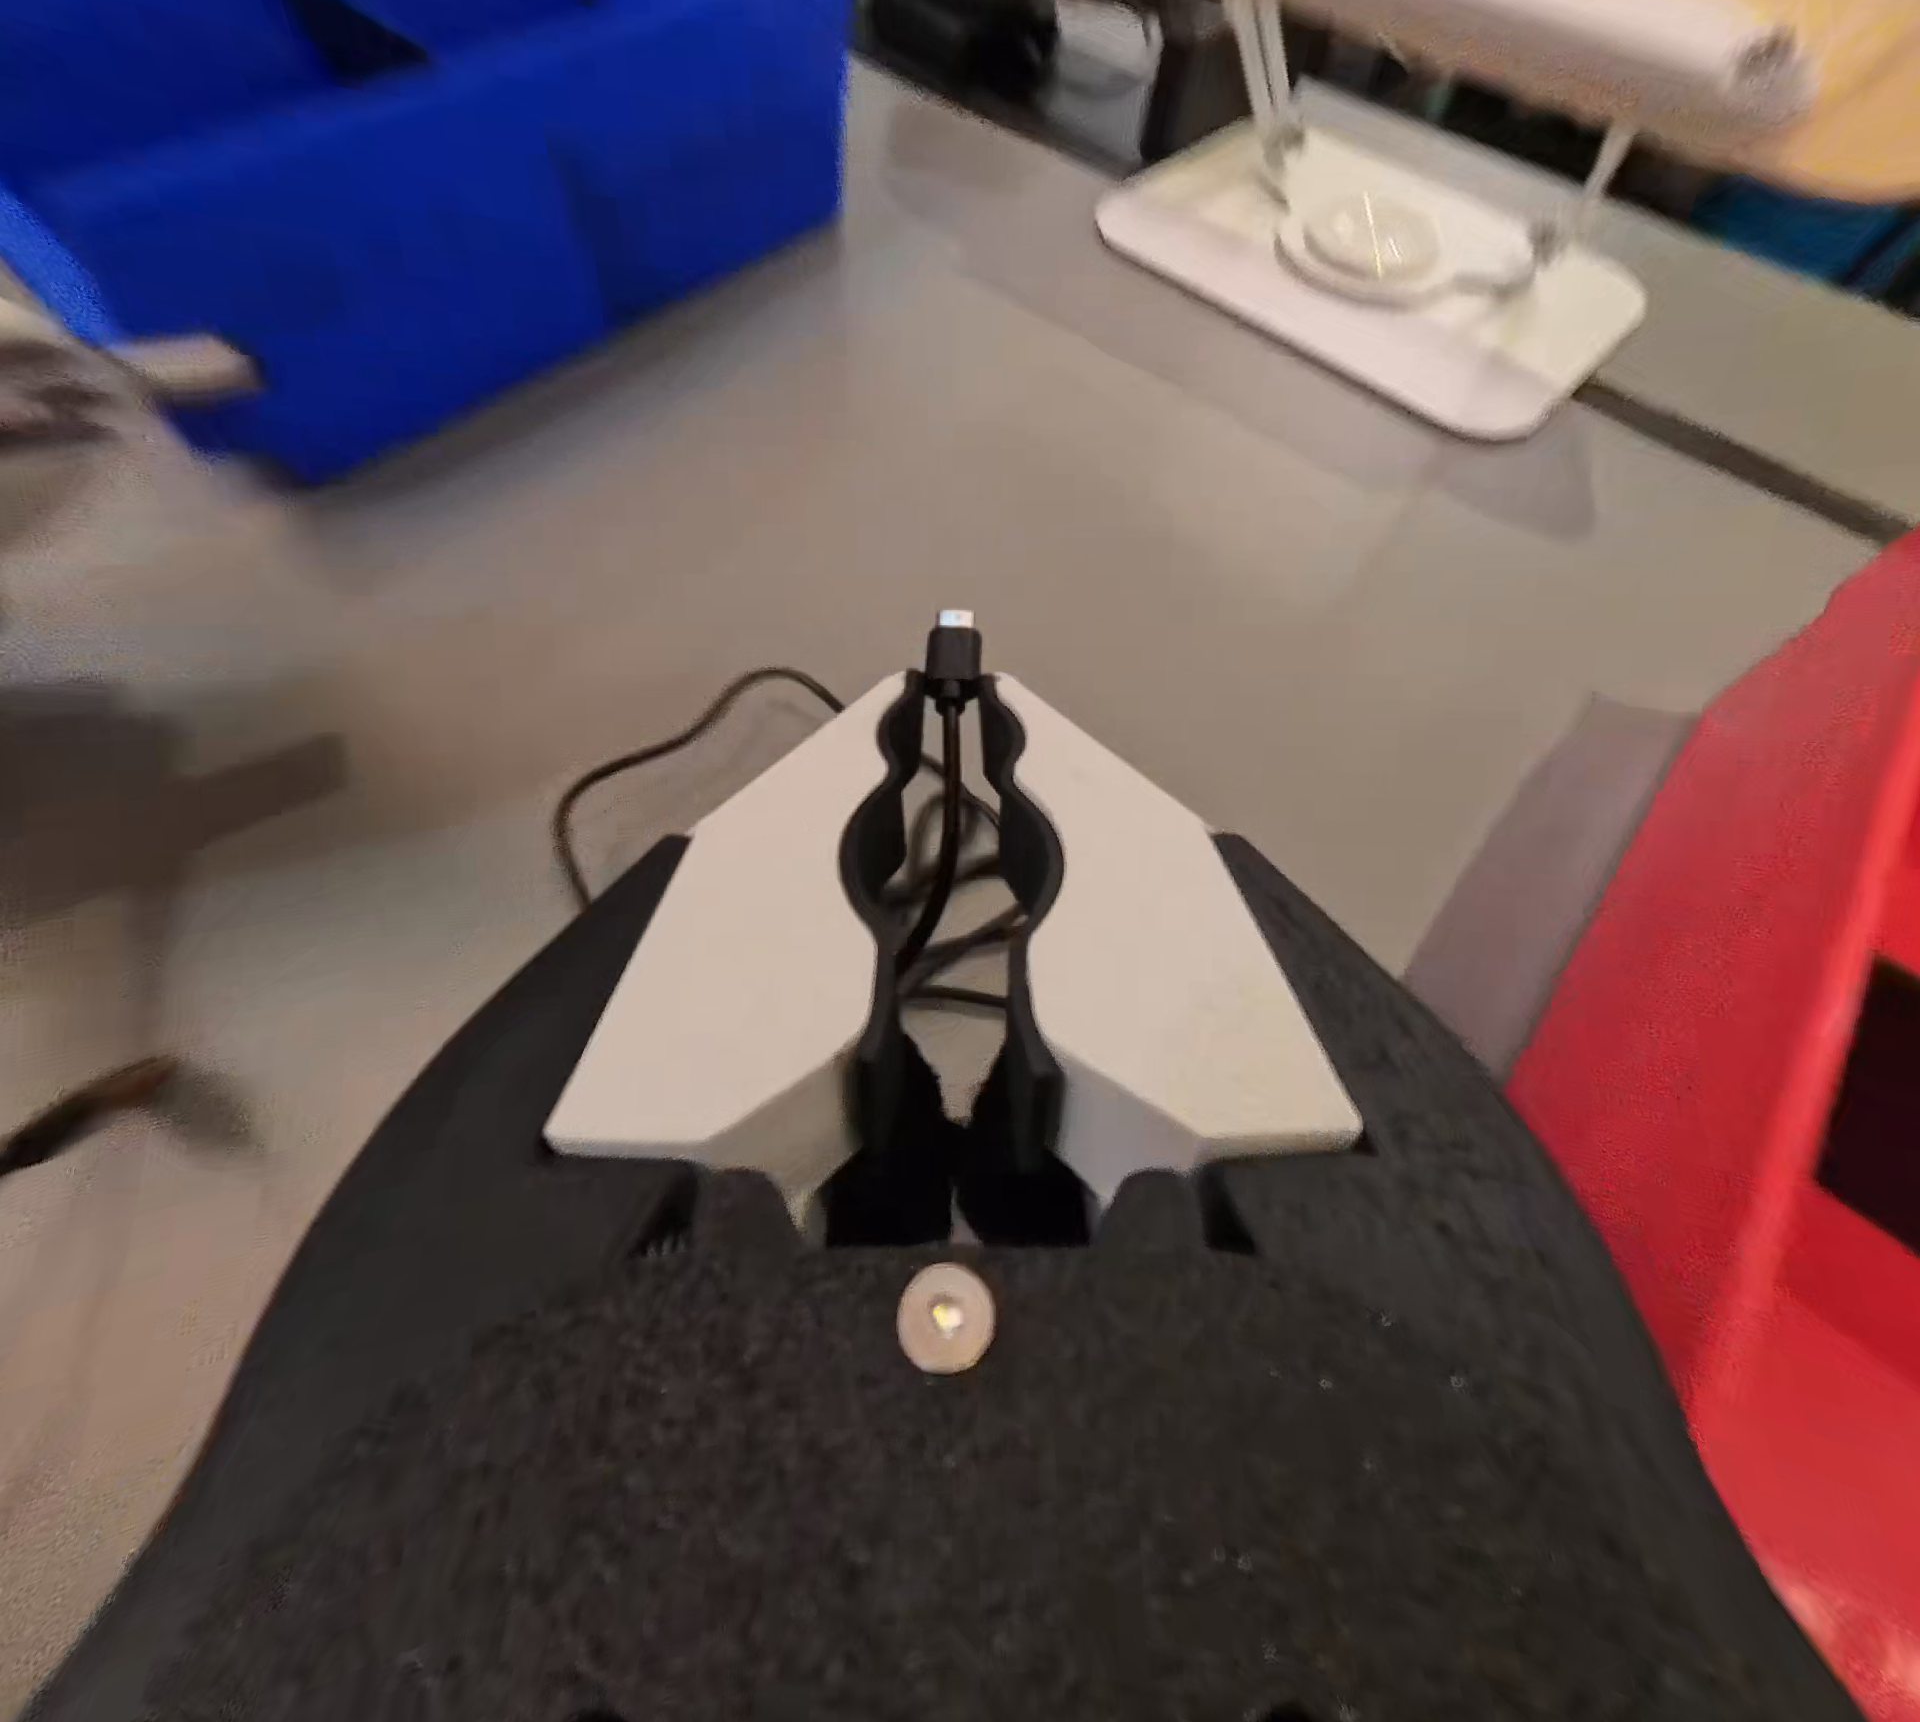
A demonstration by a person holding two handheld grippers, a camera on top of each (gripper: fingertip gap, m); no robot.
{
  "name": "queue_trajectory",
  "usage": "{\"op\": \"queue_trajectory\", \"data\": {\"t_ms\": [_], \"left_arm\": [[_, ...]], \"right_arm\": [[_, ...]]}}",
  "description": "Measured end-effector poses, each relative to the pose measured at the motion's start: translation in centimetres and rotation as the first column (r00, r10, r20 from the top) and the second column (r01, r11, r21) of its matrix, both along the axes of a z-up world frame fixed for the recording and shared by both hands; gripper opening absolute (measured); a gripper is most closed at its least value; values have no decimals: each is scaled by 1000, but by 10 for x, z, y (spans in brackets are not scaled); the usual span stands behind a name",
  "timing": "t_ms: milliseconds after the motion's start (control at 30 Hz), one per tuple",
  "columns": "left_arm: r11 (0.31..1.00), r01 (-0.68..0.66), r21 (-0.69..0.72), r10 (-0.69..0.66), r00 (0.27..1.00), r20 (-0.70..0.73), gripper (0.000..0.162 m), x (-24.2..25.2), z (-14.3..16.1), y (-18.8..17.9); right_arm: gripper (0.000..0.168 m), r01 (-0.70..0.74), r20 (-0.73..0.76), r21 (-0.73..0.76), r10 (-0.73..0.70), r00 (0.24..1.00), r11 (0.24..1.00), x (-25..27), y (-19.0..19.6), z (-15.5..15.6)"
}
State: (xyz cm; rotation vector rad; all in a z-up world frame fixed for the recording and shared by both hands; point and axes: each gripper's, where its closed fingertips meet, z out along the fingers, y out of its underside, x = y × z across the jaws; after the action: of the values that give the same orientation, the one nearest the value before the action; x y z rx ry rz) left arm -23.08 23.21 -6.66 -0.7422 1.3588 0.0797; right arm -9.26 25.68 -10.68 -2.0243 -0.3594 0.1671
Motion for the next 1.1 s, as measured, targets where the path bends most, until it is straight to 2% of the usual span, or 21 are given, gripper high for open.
{"op": "queue_trajectory", "data": {"t_ms": [100, 200, 233, 300, 400, 467, 500, 567, 633, 733, 800, 867, 1000, 1100], "left_arm": [[1000, 2, -6, -2, 1000, -11, 10, 0, -2, -1], [1000, 4, -4, -4, 1000, -25, 10, 1, -5, -2], [1000, 7, -5, -8, 999, -32, 10, 2, -7, -3], [1000, 7, -1, -7, 999, -46, 10, 3, -9, -4], [1000, 7, -6, -7, 999, -53, 10, 2, -10, -3], [1000, 7, -23, -8, 999, -53, 10, 2, -11, -2], [999, 6, -34, -8, 999, -54, 10, 2, -12, -1], [999, 9, -47, -12, 998, -59, 10, 2, -15, 0], [999, 10, -50, -14, 998, -69, 10, 3, -17, 0], [998, 14, -54, -18, 997, -78, 10, 4, -19, -2], [999, 16, -52, -20, 996, -82, 10, 4, -19, -2], [999, 15, -50, -20, 996, -85, 10, 4, -20, -2], [998, 16, -56, -21, 995, -95, 10, 5, -24, 0], [999, 13, -50, -18, 995, -97, 10, 5, -24, 0]], "right_arm": [[9, 99, 96, -68, -92, 991, 993, 15, 13, -44], [12, 107, 127, -188, -84, 988, 976, 21, 16, -68], [22, 86, 101, -233, -64, 993, 969, 17, 15, -72], [41, 60, 19, -229, -57, 998, 972, 12, 14, -62], [50, 32, -86, -121, -43, 995, 992, 12, 5, -19], [58, 0, -62, -113, -7, 998, 994, 11, -7, -10], [66, -9, -28, -155, 5, 1000, 988, 10, -13, -17], [94, -7, 1, -272, 7, 1000, 962, 3, -23, -44], [101, 44, 13, -349, -43, 999, 936, -3, -25, -68], [102, 138, 35, -375, -134, 990, 917, 3, -18, -86], [100, 156, 61, -355, -144, 988, 922, 5, -16, -88], [74, 141, 87, -348, -118, 989, 927, 3, -18, -87], [66, 107, 110, -344, -73, 991, 933, 2, -19, -86], [27, 109, 155, -299, -64, 986, 948, 9, -19, -76]]}}
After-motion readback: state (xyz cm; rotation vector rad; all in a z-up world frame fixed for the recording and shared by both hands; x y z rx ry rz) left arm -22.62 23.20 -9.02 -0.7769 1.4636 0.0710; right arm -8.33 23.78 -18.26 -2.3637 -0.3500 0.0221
